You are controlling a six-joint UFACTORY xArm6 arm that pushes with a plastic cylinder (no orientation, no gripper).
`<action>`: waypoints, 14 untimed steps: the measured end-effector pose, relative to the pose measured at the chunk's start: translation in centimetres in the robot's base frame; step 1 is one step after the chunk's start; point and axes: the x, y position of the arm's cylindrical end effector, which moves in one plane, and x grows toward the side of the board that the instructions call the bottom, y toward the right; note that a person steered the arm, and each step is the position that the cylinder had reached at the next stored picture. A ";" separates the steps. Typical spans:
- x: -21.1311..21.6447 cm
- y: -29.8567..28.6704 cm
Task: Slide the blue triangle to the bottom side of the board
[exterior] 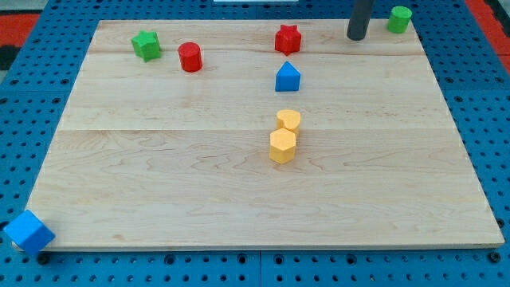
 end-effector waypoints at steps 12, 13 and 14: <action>17.0 -21.9; 21.0 -21.8; 21.2 -20.9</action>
